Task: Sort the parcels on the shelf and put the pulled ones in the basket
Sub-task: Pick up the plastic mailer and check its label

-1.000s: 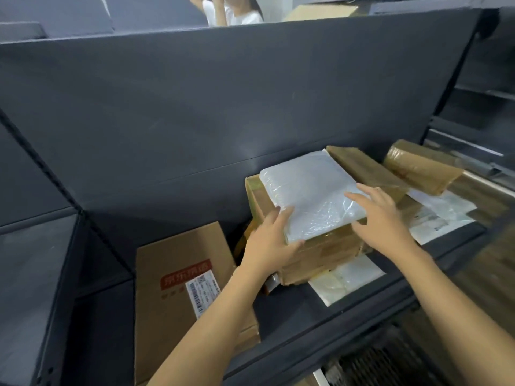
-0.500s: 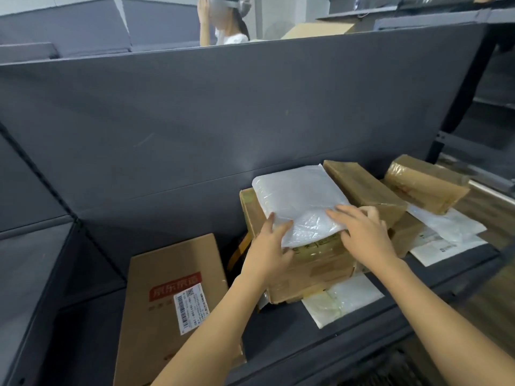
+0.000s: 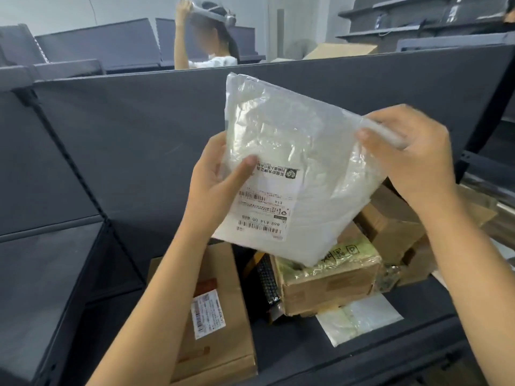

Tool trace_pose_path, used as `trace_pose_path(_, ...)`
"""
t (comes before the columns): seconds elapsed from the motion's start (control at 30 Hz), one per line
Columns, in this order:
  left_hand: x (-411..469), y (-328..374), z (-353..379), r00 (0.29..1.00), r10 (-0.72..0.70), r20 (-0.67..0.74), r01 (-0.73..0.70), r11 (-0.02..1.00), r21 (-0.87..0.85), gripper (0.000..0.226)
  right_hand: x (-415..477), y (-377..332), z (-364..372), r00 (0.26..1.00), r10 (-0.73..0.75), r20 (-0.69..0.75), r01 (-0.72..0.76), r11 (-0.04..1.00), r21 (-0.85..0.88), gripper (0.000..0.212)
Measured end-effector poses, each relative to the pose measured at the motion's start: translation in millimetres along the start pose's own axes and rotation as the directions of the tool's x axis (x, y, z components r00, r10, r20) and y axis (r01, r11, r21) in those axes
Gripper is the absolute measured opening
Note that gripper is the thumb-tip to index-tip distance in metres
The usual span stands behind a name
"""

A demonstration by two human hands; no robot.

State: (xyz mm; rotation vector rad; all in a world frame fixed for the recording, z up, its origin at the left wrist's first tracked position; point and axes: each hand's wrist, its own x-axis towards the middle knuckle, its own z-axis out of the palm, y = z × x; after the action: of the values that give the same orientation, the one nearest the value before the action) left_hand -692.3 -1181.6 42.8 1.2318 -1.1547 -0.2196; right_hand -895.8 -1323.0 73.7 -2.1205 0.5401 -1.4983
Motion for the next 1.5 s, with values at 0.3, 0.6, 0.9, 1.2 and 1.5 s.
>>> trace_pose_path(0.3, -26.8, -17.7, -24.9, 0.958, -0.280, -0.061, 0.282, 0.959, 0.022, 0.034, -10.3, 18.4, 49.1, 0.900, 0.417, 0.123, -0.433, 0.832, 0.347, 0.025)
trace_pose_path(0.6, -33.9, -40.8, -45.3, 0.784, -0.338, -0.521, 0.282, 0.941, -0.186, 0.017, -86.9, 38.7, 87.2, 0.586, 0.360, 0.726, -0.800, 0.399, 0.448, 0.101)
trace_pose_path(0.9, -60.1, -67.2, -31.6, 0.571, -0.504, -0.648, 0.255, 0.859, -0.443, 0.015, -113.0, 37.4, 127.7, 0.729, 0.400, 0.555, -0.650, 0.151, 0.745, 0.034)
trace_pose_path(1.2, -81.9, -66.9, -85.5, 0.648, -0.382, -0.659, 0.425, 0.899, -0.103, 0.070, -68.6, 51.8, 90.6, 0.709, 0.438, 0.553, -0.704, 0.485, 0.518, 0.042)
trace_pose_path(1.5, -52.2, -36.6, -98.2, 0.856, -0.514, 0.065, 0.377, 0.703, 0.603, 0.069, -35.0, 22.1, 109.7, 0.510, 0.282, 0.813, -0.645, 0.751, 0.144, 0.018)
